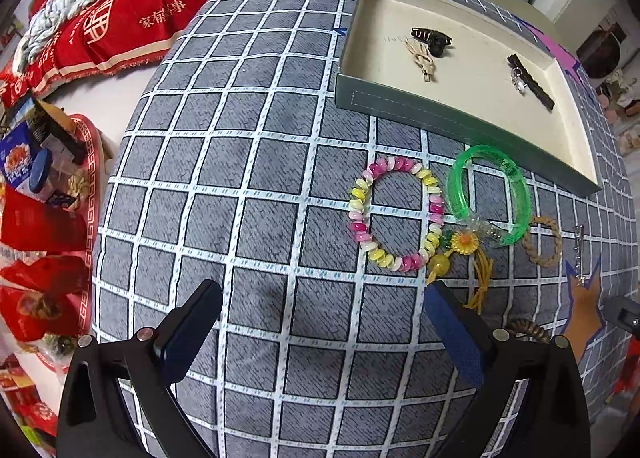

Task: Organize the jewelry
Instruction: 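Move the right tool to the silver toothed clip while the left tool approaches the beaded bracelet, then grasp the silver toothed clip with the right tool while the left tool grasps the pink-yellow beaded bracelet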

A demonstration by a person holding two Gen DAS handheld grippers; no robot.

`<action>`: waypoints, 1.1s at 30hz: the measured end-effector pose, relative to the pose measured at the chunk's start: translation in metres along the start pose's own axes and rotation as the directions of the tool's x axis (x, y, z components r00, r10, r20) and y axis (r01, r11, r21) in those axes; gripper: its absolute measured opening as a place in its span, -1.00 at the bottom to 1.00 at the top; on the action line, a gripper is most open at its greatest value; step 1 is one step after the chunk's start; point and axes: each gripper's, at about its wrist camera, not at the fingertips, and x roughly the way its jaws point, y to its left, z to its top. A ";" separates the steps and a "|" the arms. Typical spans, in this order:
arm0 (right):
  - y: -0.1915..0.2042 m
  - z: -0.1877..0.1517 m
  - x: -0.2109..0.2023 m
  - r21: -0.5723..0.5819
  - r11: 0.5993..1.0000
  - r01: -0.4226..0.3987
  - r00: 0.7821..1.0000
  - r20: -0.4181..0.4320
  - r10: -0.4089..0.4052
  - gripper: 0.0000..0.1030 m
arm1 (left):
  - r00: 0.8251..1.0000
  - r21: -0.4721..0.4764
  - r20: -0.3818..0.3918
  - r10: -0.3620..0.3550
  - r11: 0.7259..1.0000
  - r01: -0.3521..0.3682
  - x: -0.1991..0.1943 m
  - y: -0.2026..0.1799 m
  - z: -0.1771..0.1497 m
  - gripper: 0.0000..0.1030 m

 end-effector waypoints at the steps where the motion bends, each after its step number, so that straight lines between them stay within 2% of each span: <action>1: 0.000 0.001 0.003 -0.002 1.000 0.009 1.000 -0.004 -0.009 0.99 | 1.000 0.001 -0.002 0.001 1.000 -0.001 0.002 0.000 0.002 1.00; 17: 0.006 0.023 0.035 -0.083 0.985 0.148 0.989 -0.009 -0.149 0.99 | 1.000 0.045 0.005 0.005 0.999 -0.006 0.025 0.000 0.022 1.00; 20: 0.013 0.033 0.041 -0.093 0.982 0.165 0.986 -0.011 -0.166 0.99 | 1.000 0.055 0.000 0.009 0.998 -0.009 0.029 -0.004 0.027 0.84; 24: 0.018 0.042 0.052 -0.107 0.976 0.189 0.982 -0.008 -0.191 0.96 | 1.000 0.062 0.007 0.010 0.998 -0.011 0.031 -0.006 0.033 0.83; 27: 0.027 0.050 0.058 -0.126 0.970 0.209 0.978 0.010 -0.210 0.93 | 1.000 0.072 0.015 0.003 0.997 -0.004 0.030 -0.011 0.035 0.76; 31: 0.048 0.056 0.066 -0.168 0.956 0.241 0.971 0.041 -0.237 0.80 | 1.000 0.081 0.021 0.008 0.997 -0.010 0.030 -0.018 0.032 0.76; 33: 0.059 0.059 0.069 -0.187 0.953 0.240 0.971 0.049 -0.235 0.71 | 1.000 0.083 0.026 -0.002 0.997 0.000 0.029 -0.034 0.027 0.59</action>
